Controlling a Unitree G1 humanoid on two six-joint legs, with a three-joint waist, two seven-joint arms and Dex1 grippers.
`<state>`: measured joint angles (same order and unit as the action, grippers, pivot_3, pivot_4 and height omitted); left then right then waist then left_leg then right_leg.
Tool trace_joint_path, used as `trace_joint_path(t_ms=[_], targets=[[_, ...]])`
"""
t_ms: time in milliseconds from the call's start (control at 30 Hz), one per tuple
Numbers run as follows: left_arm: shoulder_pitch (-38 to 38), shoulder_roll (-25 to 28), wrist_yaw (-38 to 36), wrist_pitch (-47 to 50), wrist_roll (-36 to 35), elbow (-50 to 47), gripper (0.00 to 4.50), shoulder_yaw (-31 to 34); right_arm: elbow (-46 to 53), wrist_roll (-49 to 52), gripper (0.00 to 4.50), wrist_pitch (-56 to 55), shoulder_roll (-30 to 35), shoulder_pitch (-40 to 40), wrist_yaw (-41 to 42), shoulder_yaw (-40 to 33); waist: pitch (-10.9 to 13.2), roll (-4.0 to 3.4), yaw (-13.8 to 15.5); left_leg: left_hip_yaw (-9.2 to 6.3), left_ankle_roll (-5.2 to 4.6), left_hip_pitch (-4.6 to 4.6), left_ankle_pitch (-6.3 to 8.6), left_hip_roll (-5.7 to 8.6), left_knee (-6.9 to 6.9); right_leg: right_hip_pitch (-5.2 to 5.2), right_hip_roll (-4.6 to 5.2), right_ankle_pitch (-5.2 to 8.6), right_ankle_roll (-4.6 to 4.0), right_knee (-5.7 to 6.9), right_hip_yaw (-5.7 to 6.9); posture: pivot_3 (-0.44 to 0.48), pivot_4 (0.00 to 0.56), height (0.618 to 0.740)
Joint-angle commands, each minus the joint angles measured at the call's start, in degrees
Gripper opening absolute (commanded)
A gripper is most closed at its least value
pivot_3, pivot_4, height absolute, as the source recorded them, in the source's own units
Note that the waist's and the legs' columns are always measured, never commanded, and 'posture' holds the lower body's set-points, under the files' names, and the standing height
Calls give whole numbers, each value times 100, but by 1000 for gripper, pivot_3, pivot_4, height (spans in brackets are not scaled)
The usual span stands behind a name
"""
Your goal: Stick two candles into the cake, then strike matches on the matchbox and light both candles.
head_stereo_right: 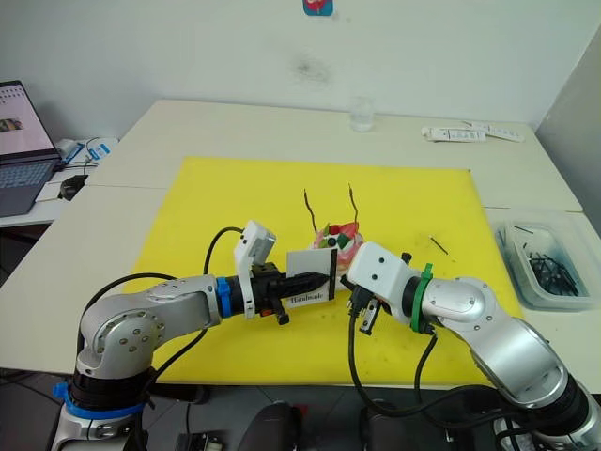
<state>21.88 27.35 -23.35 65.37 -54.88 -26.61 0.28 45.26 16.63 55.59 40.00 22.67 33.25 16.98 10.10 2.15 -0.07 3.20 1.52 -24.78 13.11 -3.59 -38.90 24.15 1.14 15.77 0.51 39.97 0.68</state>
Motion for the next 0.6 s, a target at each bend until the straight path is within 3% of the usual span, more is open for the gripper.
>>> trace_joint_path(t_ms=[33, 133, 267, 400, 600], targets=[[22, 51, -116, -167, 68, -215, 0, -25, 214, 27, 14, -19, 6, -224, -106, -335, 0, 0, 1, -1, 0, 0, 0, 0, 0, -1, 0, 0, 0, 0, 1, 0, 150, 684], [-45, 79, -125, -168, 57, -284, 0, 5, 66, -91, 14, -589, 25, -1210, -243, -912, -1, 2, 41, -5, 0, -2, 0, 2, 1, -3, 2, 3, 2, -4, 4, 0, 150, 684], [-113, 104, -152, -168, 46, -342, 0, 19, -437, -245, 14, -1266, -575, -2148, -790, -1470, -2, 4, 40, 5, 0, -4, 1, 3, 3, 1, 3, 4, 5, -5, -4, 0, 150, 684], [-111, 118, -200, -172, 58, -358, 0, -11, -1011, -311, 14, -1716, -1192, -2401, -1067, -1561, -2, 2, -10, 4, 0, 5, 0, 0, 1, 0, -2, -2, 4, 6, -4, 0, 150, 684], [-91, 157, -249, -172, 72, -365, 0, -14, -1522, -459, 14, -2129, -1555, -2593, -1240, -1517, -2, 2, -2, 1, 0, 4, 0, 0, -1, -1, -9, -4, -2, 4, -2, 0, 150, 684]])
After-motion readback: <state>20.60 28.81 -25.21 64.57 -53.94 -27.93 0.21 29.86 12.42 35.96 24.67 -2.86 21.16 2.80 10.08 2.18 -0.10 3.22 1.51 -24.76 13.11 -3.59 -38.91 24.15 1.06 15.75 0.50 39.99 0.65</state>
